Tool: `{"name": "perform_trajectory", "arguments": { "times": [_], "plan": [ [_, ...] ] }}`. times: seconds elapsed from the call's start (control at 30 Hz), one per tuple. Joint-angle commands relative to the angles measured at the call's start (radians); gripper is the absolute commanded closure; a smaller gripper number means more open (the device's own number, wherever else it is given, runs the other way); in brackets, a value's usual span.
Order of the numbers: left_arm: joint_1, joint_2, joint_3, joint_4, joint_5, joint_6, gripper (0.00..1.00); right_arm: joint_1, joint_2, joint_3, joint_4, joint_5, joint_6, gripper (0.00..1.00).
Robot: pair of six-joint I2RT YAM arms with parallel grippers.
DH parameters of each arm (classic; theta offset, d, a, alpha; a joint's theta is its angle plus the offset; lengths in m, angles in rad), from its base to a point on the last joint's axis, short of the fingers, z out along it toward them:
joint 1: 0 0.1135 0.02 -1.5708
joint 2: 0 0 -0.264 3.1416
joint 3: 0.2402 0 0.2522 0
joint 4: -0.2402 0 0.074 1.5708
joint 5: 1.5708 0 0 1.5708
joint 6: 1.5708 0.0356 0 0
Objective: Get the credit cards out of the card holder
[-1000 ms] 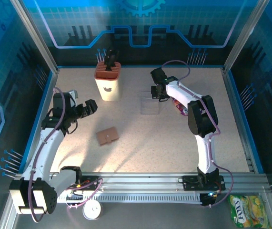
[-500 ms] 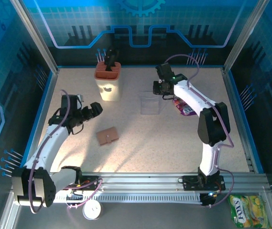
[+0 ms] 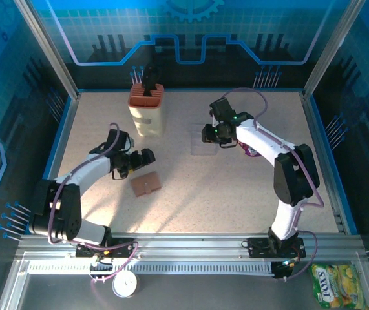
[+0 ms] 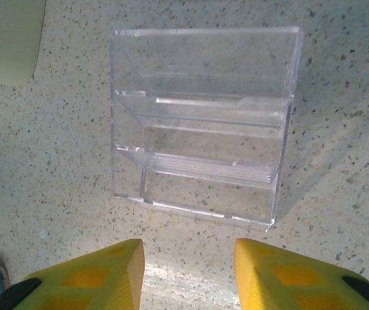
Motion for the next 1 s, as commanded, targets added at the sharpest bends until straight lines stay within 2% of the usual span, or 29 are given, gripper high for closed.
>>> {"name": "perform_trajectory", "arguments": {
  "times": [0.0,0.3,0.77,0.97],
  "plan": [
    [-0.012,0.030,0.003,0.013,0.033,0.025,0.01,0.010,-0.046,-0.018,0.017,-0.025,0.016,0.56],
    [-0.013,0.054,-0.034,-0.009,0.021,0.043,0.01,0.018,-0.050,-0.024,0.017,-0.023,0.018,0.50],
    [-0.021,-0.027,-0.081,-0.066,0.029,0.028,0.01,0.021,-0.043,-0.006,0.019,-0.035,0.007,0.47],
    [-0.063,-0.086,-0.104,-0.093,0.025,-0.020,0.01,0.021,-0.047,-0.004,0.029,-0.052,0.008,0.46]
  ]
}}
